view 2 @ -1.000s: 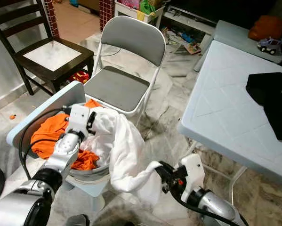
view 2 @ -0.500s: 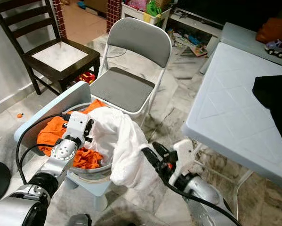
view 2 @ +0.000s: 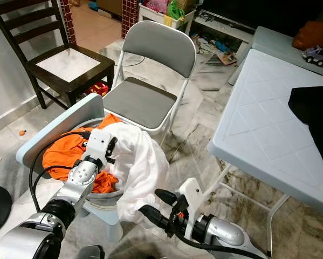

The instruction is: Hang hanger

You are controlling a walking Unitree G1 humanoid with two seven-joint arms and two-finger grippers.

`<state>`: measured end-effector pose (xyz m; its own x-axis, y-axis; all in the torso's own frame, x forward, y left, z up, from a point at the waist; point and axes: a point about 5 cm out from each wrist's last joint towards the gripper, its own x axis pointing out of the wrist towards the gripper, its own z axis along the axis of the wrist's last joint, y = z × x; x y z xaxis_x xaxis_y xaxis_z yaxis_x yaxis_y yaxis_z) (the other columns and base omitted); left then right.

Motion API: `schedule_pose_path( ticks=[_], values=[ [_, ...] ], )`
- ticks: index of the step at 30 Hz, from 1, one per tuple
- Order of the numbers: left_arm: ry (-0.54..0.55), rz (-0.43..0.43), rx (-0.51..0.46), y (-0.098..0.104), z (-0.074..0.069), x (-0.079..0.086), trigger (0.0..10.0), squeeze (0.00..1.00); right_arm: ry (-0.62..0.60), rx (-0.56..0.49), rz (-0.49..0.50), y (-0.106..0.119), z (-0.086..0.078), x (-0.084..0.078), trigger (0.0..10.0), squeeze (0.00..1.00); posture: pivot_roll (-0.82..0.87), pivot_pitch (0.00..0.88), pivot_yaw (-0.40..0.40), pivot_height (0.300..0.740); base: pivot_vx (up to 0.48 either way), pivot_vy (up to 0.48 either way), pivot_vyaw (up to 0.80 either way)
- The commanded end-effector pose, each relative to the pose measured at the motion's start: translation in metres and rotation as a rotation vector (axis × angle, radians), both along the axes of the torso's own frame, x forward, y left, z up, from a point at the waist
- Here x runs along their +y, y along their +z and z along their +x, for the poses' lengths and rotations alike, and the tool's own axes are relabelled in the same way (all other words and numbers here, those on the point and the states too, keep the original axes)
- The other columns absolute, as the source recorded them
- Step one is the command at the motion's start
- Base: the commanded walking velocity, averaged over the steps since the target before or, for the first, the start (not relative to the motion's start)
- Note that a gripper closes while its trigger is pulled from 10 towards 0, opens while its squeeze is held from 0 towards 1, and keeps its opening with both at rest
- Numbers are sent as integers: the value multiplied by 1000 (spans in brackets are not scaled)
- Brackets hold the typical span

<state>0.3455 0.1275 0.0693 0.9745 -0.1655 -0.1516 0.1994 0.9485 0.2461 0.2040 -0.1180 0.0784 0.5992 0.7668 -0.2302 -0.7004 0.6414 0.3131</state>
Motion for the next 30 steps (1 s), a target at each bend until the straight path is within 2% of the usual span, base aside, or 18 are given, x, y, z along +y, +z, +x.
schedule_pose_path(
  ticks=[1, 6, 15, 18, 22, 25, 26, 28, 29, 30],
  values=[
    [-47, -36, 15, 1, 0, -13, 10000, 0, -73, -36, -16, 4, 8, -9, 10000, 1000, 184, 115, -166, 740, 0, 0, 0],
    [-111, -49, 11, -2, -5, -22, 10000, 0, -121, -79, -5, 12, 16, -12, 10000, 1000, 179, 112, -164, 740, 0, 0, 0],
    [-111, -84, 42, -9, -10, -22, 10000, 0, -216, -137, 25, 21, 31, -17, 10000, 1000, 188, 110, -170, 740, 0, 0, 0],
    [-141, -160, 42, -7, -11, -29, 10000, 0, -245, -169, 70, 30, 41, -12, 10000, 1000, 187, 110, -172, 740, 0, 0, 0],
    [-250, -298, 24, 1, -14, -45, 10000, 0, -235, -208, 107, 40, 50, -2, 10000, 1000, 187, 108, -175, 740, 0, 0, 0],
    [-340, -464, 46, 5, -17, -57, 10000, 0, -223, -220, 117, 44, 53, 4, 10000, 1000, 187, 110, -175, 740, 0, 0, 0],
    [-353, -481, 53, 6, -18, -58, 10000, 0, -219, -223, 119, 44, 54, 6, 10000, 1000, 188, 111, -176, 740, 0, 0, 0],
    [-347, -449, 86, 0, -19, -58, 10000, 0, -217, -227, 121, 45, 55, 7, 10000, 1000, 190, 111, -175, 740, 0, 0, 0],
    [-291, -377, 136, -10, -19, -52, 10000, 0, -218, -231, 121, 46, 55, 6, 10000, 1000, 185, 112, -175, 740, 0, 0, 0],
    [-272, -354, 149, -13, -20, -50, 10000, 0, -218, -232, 121, 46, 55, 6, 10000, 1000, 185, 112, -175, 740, 0, 0, 0]
  ],
)
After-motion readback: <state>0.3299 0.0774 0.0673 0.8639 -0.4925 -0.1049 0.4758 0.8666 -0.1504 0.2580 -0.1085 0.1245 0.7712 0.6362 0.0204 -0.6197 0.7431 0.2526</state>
